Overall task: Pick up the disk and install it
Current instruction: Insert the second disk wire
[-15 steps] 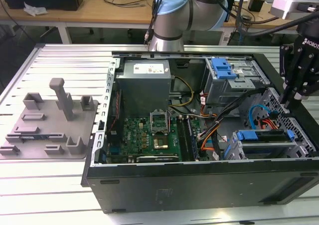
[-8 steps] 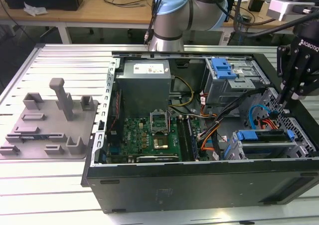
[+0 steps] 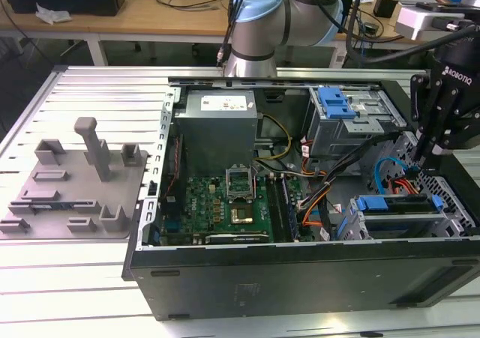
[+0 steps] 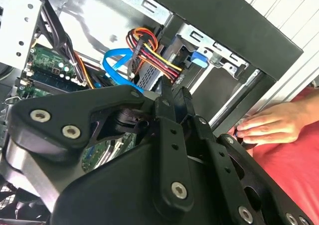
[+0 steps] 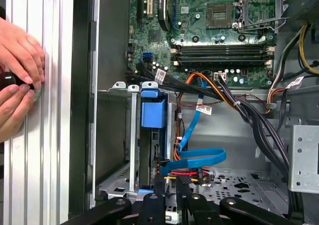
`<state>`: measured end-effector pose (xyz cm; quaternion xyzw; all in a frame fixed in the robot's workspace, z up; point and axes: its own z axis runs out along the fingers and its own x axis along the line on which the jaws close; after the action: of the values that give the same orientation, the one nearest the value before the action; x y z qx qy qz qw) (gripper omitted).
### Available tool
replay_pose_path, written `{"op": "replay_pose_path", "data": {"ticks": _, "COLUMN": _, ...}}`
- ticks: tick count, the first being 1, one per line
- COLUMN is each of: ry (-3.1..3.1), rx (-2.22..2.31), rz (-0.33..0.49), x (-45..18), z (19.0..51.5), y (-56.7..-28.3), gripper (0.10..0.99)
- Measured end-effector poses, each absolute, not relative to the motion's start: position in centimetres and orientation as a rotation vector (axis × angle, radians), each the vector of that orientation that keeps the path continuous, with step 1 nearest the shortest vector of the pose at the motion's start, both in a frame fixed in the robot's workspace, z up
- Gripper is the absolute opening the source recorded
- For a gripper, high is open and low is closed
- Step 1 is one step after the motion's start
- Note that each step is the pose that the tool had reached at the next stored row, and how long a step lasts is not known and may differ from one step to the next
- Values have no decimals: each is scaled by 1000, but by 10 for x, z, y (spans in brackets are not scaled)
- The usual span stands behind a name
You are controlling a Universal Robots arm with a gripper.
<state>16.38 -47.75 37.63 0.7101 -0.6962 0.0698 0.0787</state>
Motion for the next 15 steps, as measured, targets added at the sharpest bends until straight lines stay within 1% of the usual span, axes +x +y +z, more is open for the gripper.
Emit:
{"op": "replay_pose_path", "data": {"ticks": 3, "ry": -2084, "rx": 2126, "rz": 209, "x": 164, "z": 376, "y": -477, "gripper": 251}}
{"op": "replay_pose_path", "data": {"ticks": 4, "ry": -2084, "rx": 2126, "rz": 209, "x": 164, "z": 376, "y": -478, "gripper": 314}}
{"op": "replay_pose_path", "data": {"ticks": 9, "ry": -2085, "rx": 2123, "rz": 208, "x": 164, "z": 375, "y": -485, "gripper": 314}}
{"op": "replay_pose_path", "data": {"ticks": 15, "ry": -2091, "rx": 2095, "rz": 195, "x": 169, "z": 373, "y": -485, "gripper": 314}}
